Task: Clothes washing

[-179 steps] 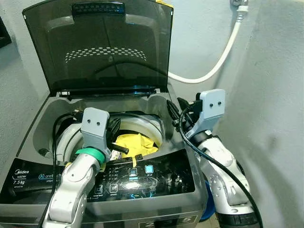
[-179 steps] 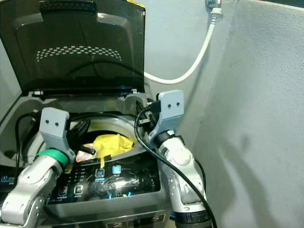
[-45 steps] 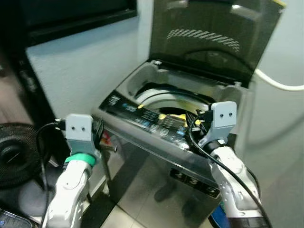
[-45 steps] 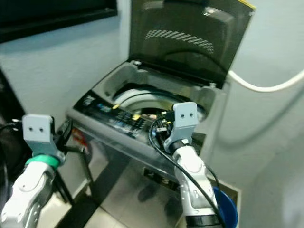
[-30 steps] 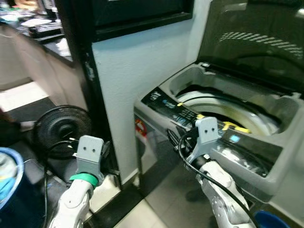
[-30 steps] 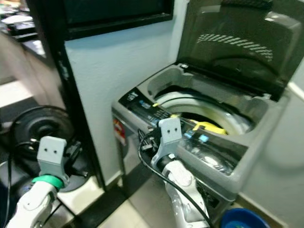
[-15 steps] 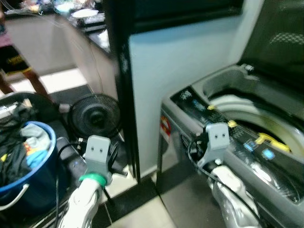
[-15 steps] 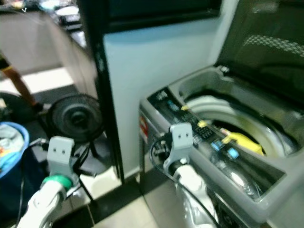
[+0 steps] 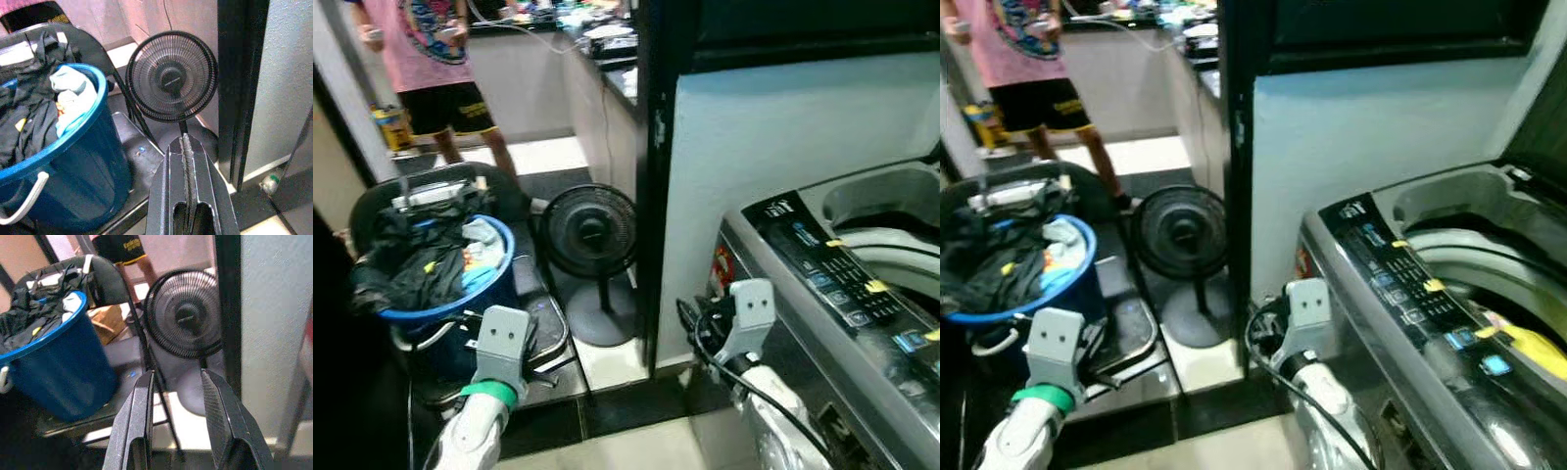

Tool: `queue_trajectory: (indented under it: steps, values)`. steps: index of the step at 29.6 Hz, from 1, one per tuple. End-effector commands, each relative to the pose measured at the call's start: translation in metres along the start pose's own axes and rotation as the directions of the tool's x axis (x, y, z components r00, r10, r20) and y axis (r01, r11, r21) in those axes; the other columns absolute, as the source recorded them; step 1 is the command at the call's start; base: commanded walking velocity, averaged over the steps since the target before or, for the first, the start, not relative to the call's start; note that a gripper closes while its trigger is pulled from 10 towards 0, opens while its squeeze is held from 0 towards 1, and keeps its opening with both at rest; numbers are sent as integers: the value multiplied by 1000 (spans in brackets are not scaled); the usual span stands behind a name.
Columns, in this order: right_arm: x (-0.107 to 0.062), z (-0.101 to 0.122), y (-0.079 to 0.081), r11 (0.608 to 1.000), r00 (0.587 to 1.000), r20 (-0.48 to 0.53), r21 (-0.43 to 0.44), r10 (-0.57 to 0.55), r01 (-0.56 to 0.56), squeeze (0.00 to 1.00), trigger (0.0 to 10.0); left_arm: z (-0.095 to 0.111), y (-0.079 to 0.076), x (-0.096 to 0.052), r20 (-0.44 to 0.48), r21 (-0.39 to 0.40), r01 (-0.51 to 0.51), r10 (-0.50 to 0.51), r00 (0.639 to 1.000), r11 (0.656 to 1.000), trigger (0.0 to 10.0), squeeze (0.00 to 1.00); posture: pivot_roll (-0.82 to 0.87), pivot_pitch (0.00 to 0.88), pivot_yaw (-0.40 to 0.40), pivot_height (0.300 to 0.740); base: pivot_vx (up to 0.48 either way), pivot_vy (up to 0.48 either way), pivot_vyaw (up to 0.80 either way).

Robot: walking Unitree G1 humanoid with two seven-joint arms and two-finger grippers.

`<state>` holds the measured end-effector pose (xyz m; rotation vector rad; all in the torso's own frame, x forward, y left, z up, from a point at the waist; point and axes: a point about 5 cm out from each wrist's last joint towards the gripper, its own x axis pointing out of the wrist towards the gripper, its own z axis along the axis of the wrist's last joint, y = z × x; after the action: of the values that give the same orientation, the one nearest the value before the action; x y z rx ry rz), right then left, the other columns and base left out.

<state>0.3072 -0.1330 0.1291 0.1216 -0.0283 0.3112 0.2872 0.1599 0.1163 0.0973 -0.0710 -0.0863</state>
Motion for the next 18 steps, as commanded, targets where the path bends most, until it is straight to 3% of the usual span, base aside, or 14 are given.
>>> queue_trajectory:
  steps: [1, 12, 15, 18]
  values:
    - [0, 4, 2, 1000, 1000, 18, 8, 17, -17, 0, 10000, -2, 1, 1, -4, -3, -1, 1, 1000, 1000, 10000, 0, -35, 0, 99, 740, 0, 0, 800]
    - [-2, 5, 11, 995, 996, 39, 52, 82, -84, 0, 10000, 6, -1, 4, 27, -22, -11, 12, 1000, 1000, 10000, 0, -26, 0, 72, 740, 0, 0, 800]
    - [1, 5, 11, 990, 998, 44, 129, 55, -60, 0, 10000, 15, -3, 8, 54, -22, 8, -6, 999, 1000, 10000, 0, -15, 14, 70, 740, 0, 0, 0]
    - [2, 5, 15, 991, 996, 58, 116, 64, -70, 0, 10000, 19, -5, 11, 73, -44, 19, -16, 997, 999, 10000, 0, -4, 19, 80, 740, 0, 0, 0]
